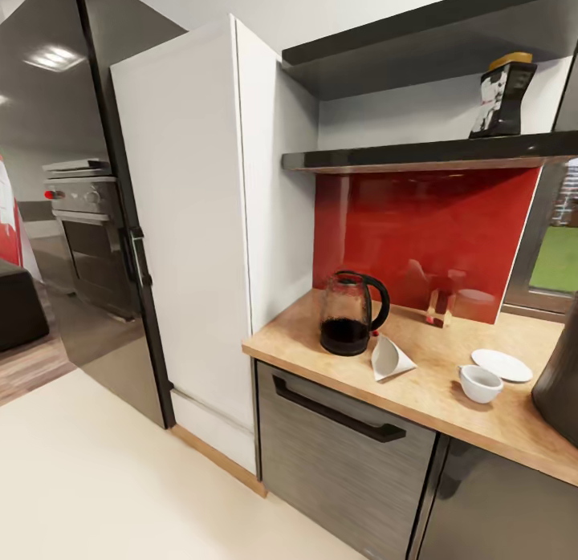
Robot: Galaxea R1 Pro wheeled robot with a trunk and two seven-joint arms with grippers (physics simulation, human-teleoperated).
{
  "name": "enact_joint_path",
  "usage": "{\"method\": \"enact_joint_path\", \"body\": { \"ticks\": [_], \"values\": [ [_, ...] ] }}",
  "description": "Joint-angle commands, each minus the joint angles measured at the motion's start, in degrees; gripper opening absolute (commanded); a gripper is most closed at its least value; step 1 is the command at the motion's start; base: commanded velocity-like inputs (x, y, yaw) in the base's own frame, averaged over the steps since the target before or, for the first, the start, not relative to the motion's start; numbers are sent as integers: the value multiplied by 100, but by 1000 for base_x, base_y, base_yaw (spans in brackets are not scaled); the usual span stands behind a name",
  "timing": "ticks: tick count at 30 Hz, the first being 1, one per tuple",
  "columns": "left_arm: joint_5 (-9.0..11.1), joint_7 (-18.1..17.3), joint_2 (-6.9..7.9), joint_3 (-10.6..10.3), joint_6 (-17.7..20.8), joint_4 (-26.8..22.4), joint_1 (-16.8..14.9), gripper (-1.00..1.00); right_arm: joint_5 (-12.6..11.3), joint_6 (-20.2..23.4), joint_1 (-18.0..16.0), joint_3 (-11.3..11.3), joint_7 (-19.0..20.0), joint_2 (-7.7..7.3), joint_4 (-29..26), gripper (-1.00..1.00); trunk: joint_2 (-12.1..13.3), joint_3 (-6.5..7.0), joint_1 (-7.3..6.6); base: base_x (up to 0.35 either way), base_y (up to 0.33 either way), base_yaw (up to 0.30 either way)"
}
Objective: Set up a coffee station on the kitchen countertop: keep the coffee maker on the countertop, move the bottle of coffee from the kitchen shelf to the counter next to the coffee maker, place a paper coffee filter on top of the coffee maker, put the saucer next to the coffee maker with the coffee cup on the saucer, and place the electric kettle next to the coffee maker.
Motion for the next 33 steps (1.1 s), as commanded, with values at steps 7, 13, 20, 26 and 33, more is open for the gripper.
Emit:
{"method": "enact_joint_path", "body": {
  "ticks": [7, 13, 20, 26, 33],
  "values": [
    [-3, -1, -1, 5, -1, -8, 2, 100, 19, 6, -1, 5, -1, -6, -3, 100, -3, -5, 2, 139, 247, -4],
    [-3, -1, -1, 5, -1, -8, 2, 100, 19, 12, -1, 8, -5, -2, -4, 100, -3, -37, 2, 20, 61, 0],
    [-3, -1, -1, 5, -3, -8, 2, 100, 19, 19, -1, 8, -6, 0, -4, 100, -3, -97, 2, 3, 8, 0],
    [-3, -1, -1, 5, -2, -8, 2, 100, 19, 21, -1, 8, -6, 0, -4, 100, -3, -151, 2, 0, 0, 0],
    [-3, -1, -1, 5, -1, -8, 2, 100, 19, 21, -1, 13, -6, 0, -6, 100, -3, -190, 2, 0, 103, 0]
  ]
}}
